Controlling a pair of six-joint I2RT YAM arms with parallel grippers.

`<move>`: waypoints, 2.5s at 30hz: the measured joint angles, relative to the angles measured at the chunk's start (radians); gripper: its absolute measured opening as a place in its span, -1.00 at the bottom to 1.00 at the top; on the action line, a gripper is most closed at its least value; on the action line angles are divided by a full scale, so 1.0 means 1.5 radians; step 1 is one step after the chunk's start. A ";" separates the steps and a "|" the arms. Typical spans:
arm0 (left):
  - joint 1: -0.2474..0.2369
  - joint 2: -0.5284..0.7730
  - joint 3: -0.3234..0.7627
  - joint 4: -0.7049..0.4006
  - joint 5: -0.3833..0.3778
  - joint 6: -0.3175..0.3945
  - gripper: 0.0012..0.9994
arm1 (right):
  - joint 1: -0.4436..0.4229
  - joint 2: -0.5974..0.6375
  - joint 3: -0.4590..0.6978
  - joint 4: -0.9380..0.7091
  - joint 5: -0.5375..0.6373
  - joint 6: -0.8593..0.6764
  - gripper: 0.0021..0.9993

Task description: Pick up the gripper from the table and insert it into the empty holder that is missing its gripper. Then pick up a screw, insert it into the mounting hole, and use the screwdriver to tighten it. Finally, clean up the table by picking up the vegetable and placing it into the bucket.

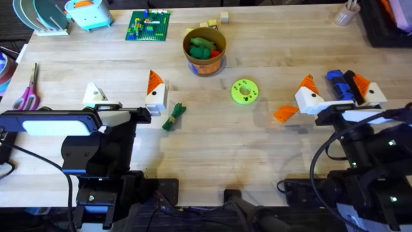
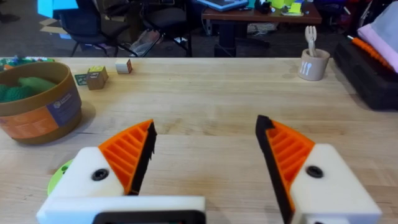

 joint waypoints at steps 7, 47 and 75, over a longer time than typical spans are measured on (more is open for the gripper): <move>0.000 0.000 0.000 0.000 0.000 0.000 0.99 | 0.000 0.001 0.001 -0.011 0.002 0.000 0.98; 0.000 0.684 0.552 -0.584 0.212 0.099 -0.49 | 0.000 0.308 0.419 -0.386 -0.005 -0.003 0.98; -0.105 0.646 0.553 -0.195 0.368 -0.088 0.98 | 0.000 0.308 0.419 -0.386 -0.005 -0.003 0.98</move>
